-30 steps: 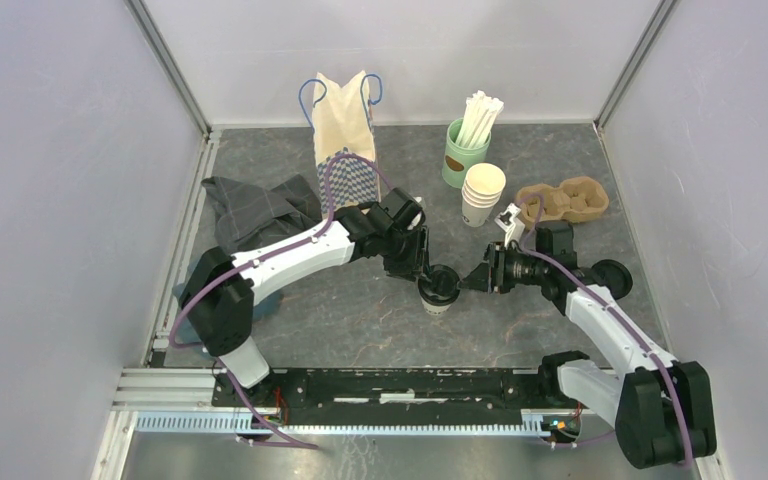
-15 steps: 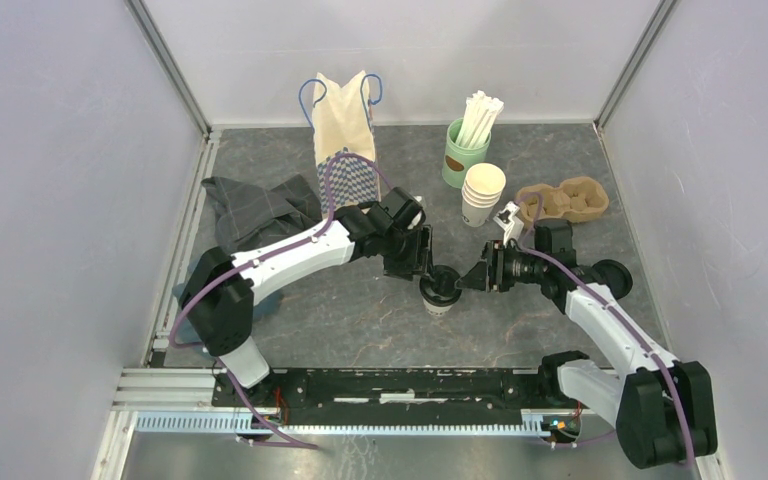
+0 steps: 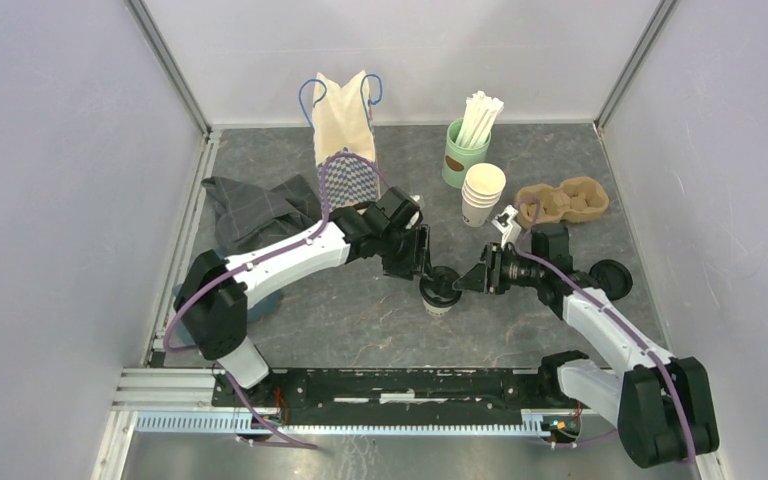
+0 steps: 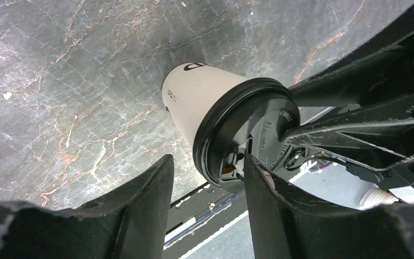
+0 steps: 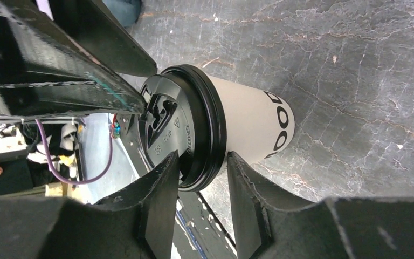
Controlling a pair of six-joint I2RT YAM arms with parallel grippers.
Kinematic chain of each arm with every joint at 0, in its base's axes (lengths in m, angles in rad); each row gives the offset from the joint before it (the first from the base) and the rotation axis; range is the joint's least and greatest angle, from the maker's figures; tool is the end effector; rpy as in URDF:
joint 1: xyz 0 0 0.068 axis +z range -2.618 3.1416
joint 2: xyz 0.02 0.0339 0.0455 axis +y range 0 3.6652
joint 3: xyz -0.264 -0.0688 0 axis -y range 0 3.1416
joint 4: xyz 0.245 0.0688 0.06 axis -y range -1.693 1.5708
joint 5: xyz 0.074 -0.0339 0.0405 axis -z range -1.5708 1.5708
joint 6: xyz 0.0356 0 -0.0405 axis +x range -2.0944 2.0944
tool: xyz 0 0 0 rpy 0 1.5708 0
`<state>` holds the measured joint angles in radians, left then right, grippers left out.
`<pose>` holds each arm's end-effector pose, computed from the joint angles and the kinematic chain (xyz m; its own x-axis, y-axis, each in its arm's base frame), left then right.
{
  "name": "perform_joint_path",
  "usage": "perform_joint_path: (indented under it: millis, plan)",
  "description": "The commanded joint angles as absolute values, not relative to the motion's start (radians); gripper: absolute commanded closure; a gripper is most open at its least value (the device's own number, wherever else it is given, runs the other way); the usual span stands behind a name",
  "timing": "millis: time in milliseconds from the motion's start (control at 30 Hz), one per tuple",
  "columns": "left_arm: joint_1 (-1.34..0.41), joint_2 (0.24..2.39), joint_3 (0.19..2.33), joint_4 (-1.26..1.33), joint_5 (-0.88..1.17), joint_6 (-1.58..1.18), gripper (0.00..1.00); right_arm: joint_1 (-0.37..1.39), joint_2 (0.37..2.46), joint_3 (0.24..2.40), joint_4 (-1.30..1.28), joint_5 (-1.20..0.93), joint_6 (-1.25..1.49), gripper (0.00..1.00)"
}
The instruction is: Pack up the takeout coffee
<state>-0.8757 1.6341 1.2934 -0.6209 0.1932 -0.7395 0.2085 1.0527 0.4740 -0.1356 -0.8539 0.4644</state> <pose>0.2189 -0.2732 0.2623 -0.9434 0.0986 -0.3166 0.2549 0.8265 -0.5020 0.1909 0.0678 0.1953 -0.8835 0.1139 -0.4543 -0.3328 0.5301 0.7799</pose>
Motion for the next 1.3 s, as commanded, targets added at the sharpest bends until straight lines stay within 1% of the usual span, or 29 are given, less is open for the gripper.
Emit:
perform_joint_path:
  millis: [0, 167, 233, 300, 367, 467, 500, 567, 633, 767, 900, 1033, 1267]
  plan:
    - [-0.874, 1.658, 1.292, -0.596, 0.19, -0.68, 0.44, 0.211, 0.998, 0.394, -0.029, -0.81, 0.561, 0.58]
    - [-0.874, 1.687, 1.353, -0.603, 0.18, -0.627, 0.47, 0.213, 0.945, 0.367, -0.007, -0.803, 0.639, 0.56]
    - [-0.874, 1.696, 1.387, -0.612, 0.175, -0.606, 0.46, 0.213, 0.945, 0.386, -0.019, -0.81, 0.625, 0.54]
    - [-0.873, 1.701, 1.408, -0.619, 0.174, -0.59, 0.44, 0.212, 0.962, 0.438, -0.092, -0.798, 0.571, 0.49]
    - [-0.874, 1.692, 1.419, -0.646, 0.16, -0.58, 0.37, 0.212, 0.988, 0.498, -0.163, -0.784, 0.508, 0.42]
    - [-0.874, 1.639, 1.391, -0.663, 0.159, -0.59, 0.19, 0.207, 1.033, 0.568, -0.223, -0.774, 0.439, 0.32]
    - [-0.874, 1.616, 1.373, -0.662, 0.172, -0.603, 0.14, 0.207, 1.047, 0.575, -0.208, -0.787, 0.437, 0.3]
    - [-0.874, 1.577, 1.328, -0.643, 0.222, -0.632, 0.12, 0.206, 1.08, 0.589, -0.179, -0.822, 0.441, 0.3]
    - [-0.874, 1.551, 1.287, -0.611, 0.279, -0.664, 0.14, 0.206, 1.107, 0.6, -0.156, -0.839, 0.443, 0.3]
    - [-0.874, 1.544, 1.228, -0.548, 0.312, -0.71, 0.27, 0.18, 1.144, 0.609, -0.134, -0.857, 0.434, 0.34]
    - [-0.874, 1.573, 1.222, -0.535, 0.325, -0.709, 0.35, 0.155, 1.154, 0.575, -0.042, -0.917, 0.488, 0.38]
    - [-0.873, 1.582, 1.215, -0.53, 0.315, -0.709, 0.4, 0.152, 1.164, 0.573, -0.031, -0.928, 0.488, 0.4]
    - [-0.874, 1.61, 1.207, -0.535, 0.29, -0.702, 0.47, 0.154, 1.185, 0.544, -0.015, -0.925, 0.479, 0.47]
